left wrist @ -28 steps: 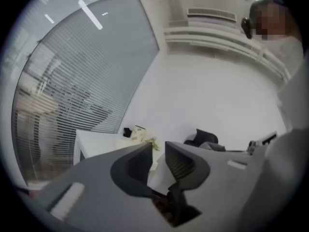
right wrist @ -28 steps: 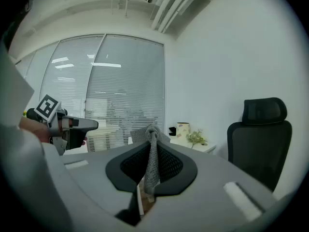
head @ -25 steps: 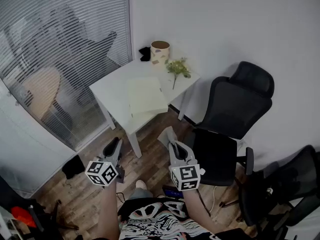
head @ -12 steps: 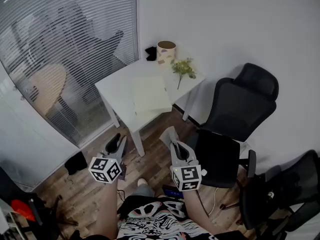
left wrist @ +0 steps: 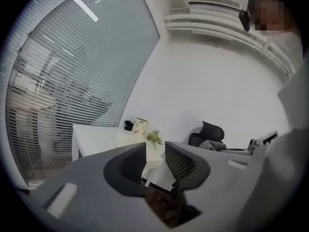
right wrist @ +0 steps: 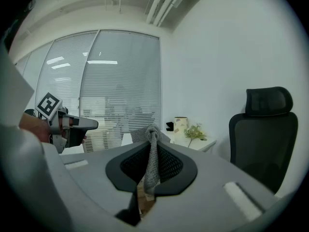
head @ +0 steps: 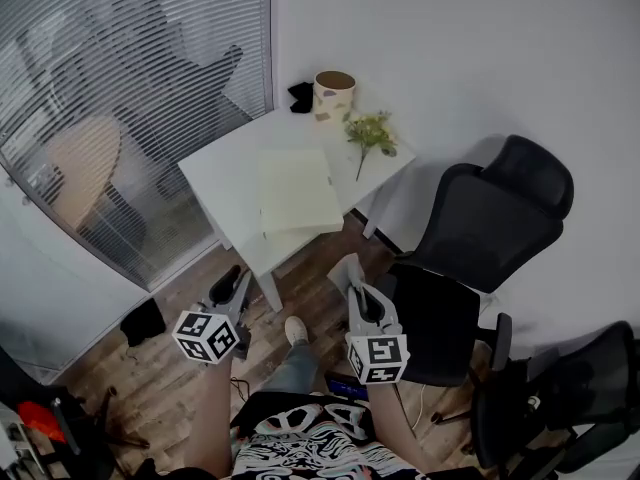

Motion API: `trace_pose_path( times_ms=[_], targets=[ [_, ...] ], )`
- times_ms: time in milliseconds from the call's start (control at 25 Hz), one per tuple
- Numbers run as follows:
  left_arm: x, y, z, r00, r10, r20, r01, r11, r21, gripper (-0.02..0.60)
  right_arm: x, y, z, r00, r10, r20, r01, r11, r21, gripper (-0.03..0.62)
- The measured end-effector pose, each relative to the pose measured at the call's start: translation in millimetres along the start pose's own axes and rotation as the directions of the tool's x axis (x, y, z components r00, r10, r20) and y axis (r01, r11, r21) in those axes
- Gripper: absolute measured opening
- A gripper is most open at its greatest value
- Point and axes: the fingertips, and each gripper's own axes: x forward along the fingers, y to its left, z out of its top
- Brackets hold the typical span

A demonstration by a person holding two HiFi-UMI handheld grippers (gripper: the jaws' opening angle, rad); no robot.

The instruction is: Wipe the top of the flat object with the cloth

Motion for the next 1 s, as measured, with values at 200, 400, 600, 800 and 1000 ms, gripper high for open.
trace_pose_path(
  times_ms=[200, 400, 600, 800, 1000],
  targets=[
    [75.3, 51.9, -13.5, 0.999, 0.046, -0.025, -0.047, 0.998, -0.052, 0.144, 79.7, -37.1, -7.5, 0.999, -0.006, -0.048, 0.006, 1.0, 0.0, 0.017],
    [161.0, 108.8, -13.1, 0.991, 0.08, -0.104, -0.086, 0.995, -0.057, 0.144, 186.8, -85.1, -5.4, 0.994, -0.024, -0.109, 0.021, 0.999, -0.035, 0.017],
    [226.2, 155.6, -8.2, 0.981, 0.083, -0.177, -0.091, 0.995, -0.038, 0.144, 277.1, -117.8, 4.9, 0.989, -0.054, -0.138, 0.048, 0.998, -0.048, 0.017],
    [275.6, 189.3, -20.7, 0.962, 0.08, -0.262, -0.092, 0.995, -0.035, 0.144, 339.3, -125.9, 2.8, 0.981, -0.039, -0.191, 0.025, 0.997, -0.075, 0.017],
    [294.5, 206.8, -43.9, 0.941, 0.082, -0.329, -0.105, 0.993, -0.052, 0.144, 376.8, -120.0, -5.9, 0.97, 0.005, -0.241, -0.032, 0.993, -0.112, 0.017]
  ],
)
